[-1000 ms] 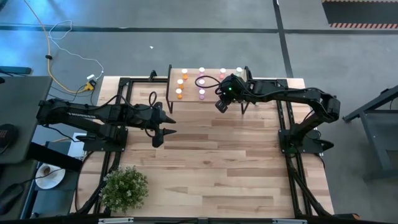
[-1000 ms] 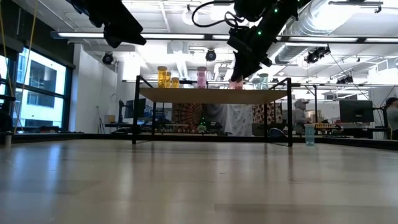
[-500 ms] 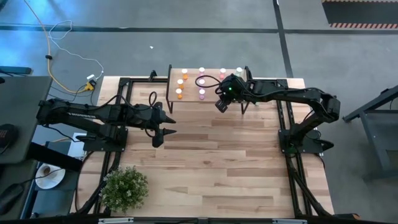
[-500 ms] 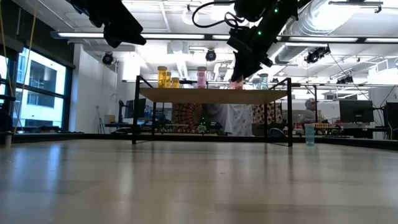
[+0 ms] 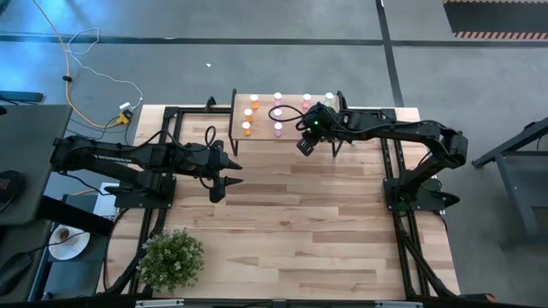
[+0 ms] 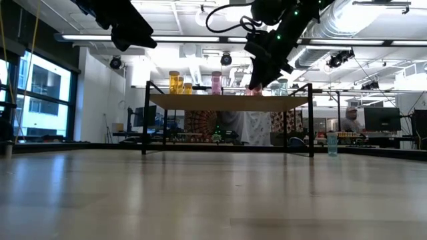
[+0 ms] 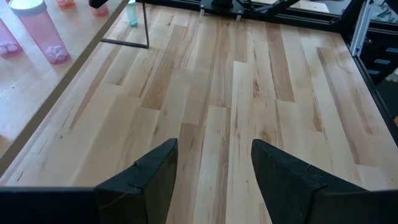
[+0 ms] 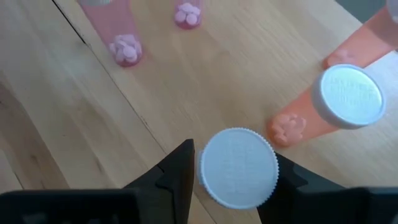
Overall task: Pick and place medicine bottles onto shelf by color
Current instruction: Put the red pill bottle on the shelf aligned with the other red pill bottles
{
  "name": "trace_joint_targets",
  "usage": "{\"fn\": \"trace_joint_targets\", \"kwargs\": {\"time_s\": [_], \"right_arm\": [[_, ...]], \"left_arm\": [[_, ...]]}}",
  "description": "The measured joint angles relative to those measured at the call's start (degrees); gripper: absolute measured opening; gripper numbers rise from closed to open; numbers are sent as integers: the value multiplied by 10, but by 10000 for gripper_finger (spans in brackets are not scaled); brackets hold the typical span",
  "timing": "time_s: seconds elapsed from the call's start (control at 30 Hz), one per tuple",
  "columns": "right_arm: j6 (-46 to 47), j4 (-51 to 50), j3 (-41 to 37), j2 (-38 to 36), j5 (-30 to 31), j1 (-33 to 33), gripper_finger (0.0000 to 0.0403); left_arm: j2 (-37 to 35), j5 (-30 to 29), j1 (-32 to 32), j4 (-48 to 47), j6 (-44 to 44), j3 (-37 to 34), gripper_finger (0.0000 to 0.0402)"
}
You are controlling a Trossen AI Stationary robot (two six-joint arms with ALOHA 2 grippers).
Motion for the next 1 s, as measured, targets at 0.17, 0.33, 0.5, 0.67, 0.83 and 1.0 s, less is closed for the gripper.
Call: {"fn": "trace_joint_targets", "kwargs": {"time_s": [0.17,0.33,0.5,0.67,0.83,1.0], "right_arm": [[0,2,0,0,1,0,132],[2,3,0,0,17,0,131],[2,4,1,-1,18,0,129],[4,4,1,-1,18,0,129],[4,4,1,-1,18,0,129],[4,5,1,-1,18,0,129]], "left_arm": [[0,0,0,0,0,0,196],[0,0,0,0,0,0,196],[0,0,0,0,0,0,196],[0,0,0,0,0,0,196],[0,0,0,0,0,0,196],[0,0,0,0,0,0,196]]}}
